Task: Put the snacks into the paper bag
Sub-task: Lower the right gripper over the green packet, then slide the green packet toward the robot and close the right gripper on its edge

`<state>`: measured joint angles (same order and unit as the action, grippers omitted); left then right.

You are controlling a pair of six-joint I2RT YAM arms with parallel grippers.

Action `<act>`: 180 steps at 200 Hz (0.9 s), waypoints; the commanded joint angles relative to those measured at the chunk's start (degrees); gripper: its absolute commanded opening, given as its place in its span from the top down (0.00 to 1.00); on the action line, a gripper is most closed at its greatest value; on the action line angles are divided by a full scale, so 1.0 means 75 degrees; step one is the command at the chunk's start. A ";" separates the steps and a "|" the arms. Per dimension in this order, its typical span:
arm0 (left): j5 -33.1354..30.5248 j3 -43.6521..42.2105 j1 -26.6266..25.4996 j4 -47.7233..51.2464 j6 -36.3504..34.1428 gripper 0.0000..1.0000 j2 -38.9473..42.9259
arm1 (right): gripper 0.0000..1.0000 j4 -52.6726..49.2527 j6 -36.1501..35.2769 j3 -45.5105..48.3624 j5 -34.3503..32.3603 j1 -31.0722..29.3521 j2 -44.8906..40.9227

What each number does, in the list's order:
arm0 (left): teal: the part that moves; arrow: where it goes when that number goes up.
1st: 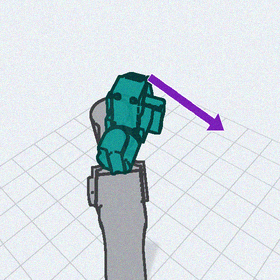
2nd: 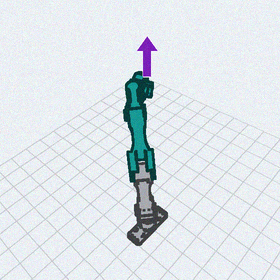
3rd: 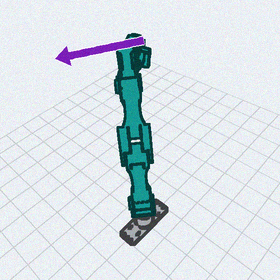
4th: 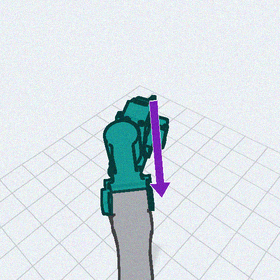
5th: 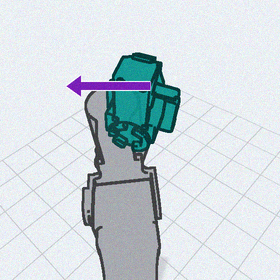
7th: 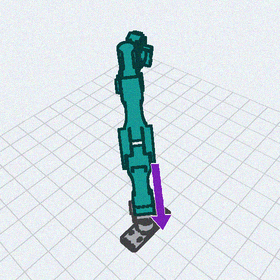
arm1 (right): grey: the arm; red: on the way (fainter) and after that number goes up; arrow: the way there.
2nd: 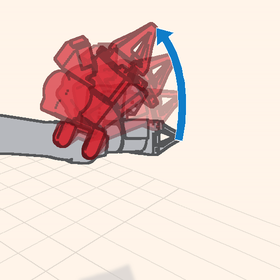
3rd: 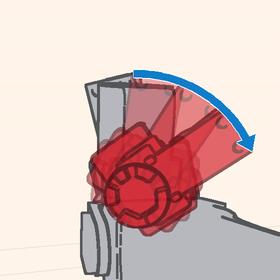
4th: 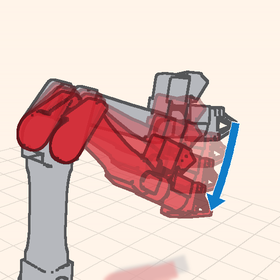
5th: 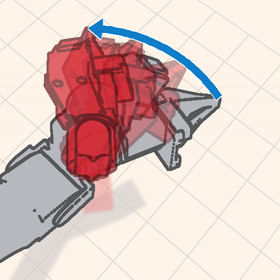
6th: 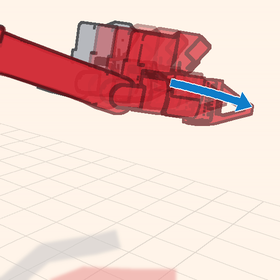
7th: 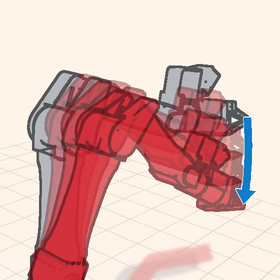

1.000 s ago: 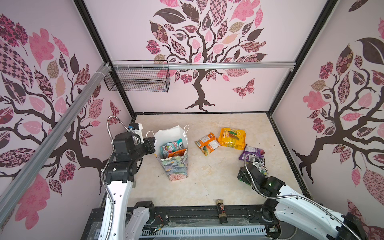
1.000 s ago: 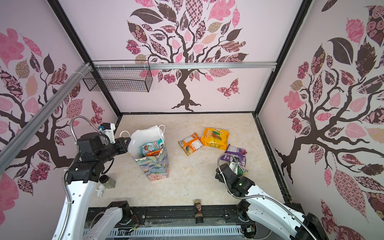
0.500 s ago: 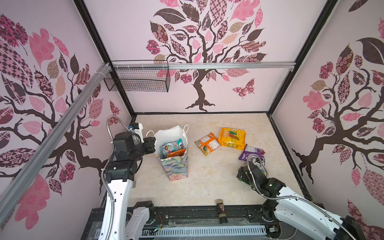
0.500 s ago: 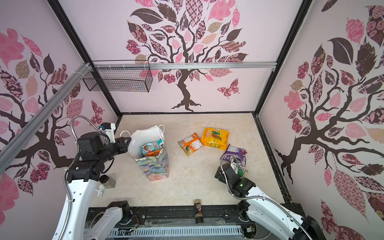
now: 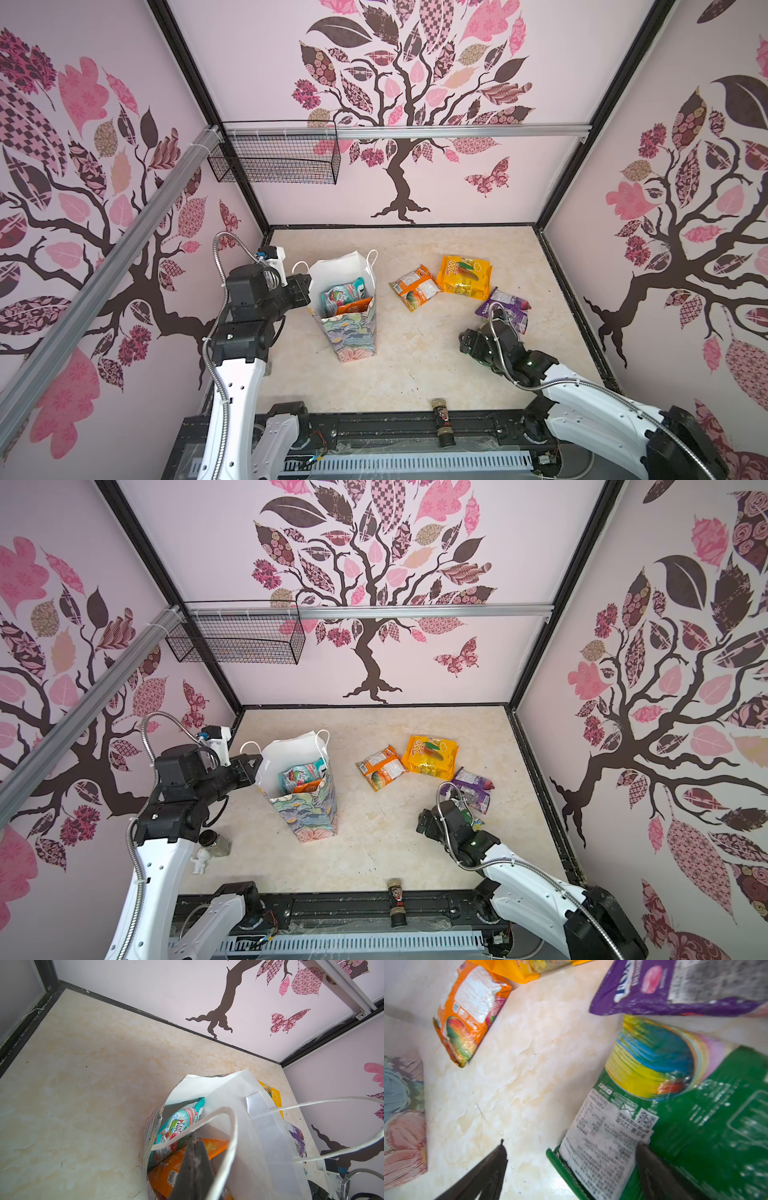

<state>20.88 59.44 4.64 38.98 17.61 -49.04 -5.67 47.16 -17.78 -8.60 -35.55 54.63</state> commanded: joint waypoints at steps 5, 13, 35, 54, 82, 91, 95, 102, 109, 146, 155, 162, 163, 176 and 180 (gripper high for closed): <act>0.0138 -0.0236 0.0065 -0.0276 -0.0002 0.98 -0.0009 | 0.05 0.0358 0.0048 -0.0123 0.1742 -0.0127 0.1041; 0.0149 -0.0249 0.0074 -0.0282 -0.0002 0.98 -0.0007 | 0.05 0.0417 -0.0022 -0.0373 0.1733 -0.0397 0.1374; 0.0190 -0.0261 0.0084 -0.0320 0.0020 0.98 -0.0004 | 0.03 0.0151 -0.0472 -0.1331 0.1212 -0.1415 0.1980; 0.0204 -0.0248 0.0072 -0.0289 -0.0003 0.98 -0.0012 | 0.03 0.0187 -0.0605 -0.1754 0.1563 -0.1521 0.1998; 0.0204 -0.0214 0.0074 -0.0271 -0.0029 0.98 -0.0006 | 0.03 -0.0553 -0.0696 -0.1816 0.0725 -0.1521 0.1131; 0.0205 -0.0215 0.0074 -0.0275 -0.0021 0.98 -0.0021 | 0.04 -0.1012 -0.0720 -0.1796 0.0362 -0.1519 0.0791; 0.0214 -0.0224 0.0080 -0.0284 -0.0016 0.98 -0.0026 | 0.04 -0.1219 -0.0718 -0.1778 0.0255 -0.1528 0.0649; 0.0235 -0.0230 0.0088 -0.0287 0.0006 0.98 -0.0046 | 0.05 -0.1583 -0.0723 -0.1750 0.0120 -0.1529 0.0405; 0.0250 -0.0243 0.0095 -0.0287 0.0001 0.98 -0.0056 | 0.06 -0.1878 -0.0735 -0.1717 0.0091 -0.1529 0.0185; 0.0252 -0.0178 0.0130 -0.0198 -0.0050 0.98 -0.0121 | 0.14 -0.3017 -0.0602 -0.1451 0.0877 -0.1687 -0.0173; 0.0229 -0.0145 0.0136 -0.0127 -0.0096 0.98 -0.0118 | 0.14 -0.3280 -0.0546 -0.1437 0.0821 -0.1900 -0.0127; 0.0216 -0.0145 0.0131 -0.0132 -0.0094 0.98 -0.0126 | 0.15 -0.3411 -0.0503 -0.1427 0.0745 -0.2085 -0.0104; 0.0215 -0.0139 0.0131 -0.0133 -0.0096 0.98 -0.0122 | 0.15 -0.3419 -0.0495 -0.1426 0.0735 -0.2106 -0.0102; 0.0236 -0.0166 0.0136 -0.0169 -0.0068 0.98 -0.0127 | 0.15 -0.3397 -0.0452 -0.1351 0.0792 -0.2293 -0.0036; 0.0245 -0.0167 0.0134 -0.0181 -0.0063 0.98 -0.0135 | 0.16 -0.3377 -0.0441 -0.1316 0.0844 -0.2302 -0.0012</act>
<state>22.17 59.22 5.39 38.59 17.76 -49.98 -25.80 42.68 -28.12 -3.11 -50.74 53.60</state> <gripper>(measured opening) 0.050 0.850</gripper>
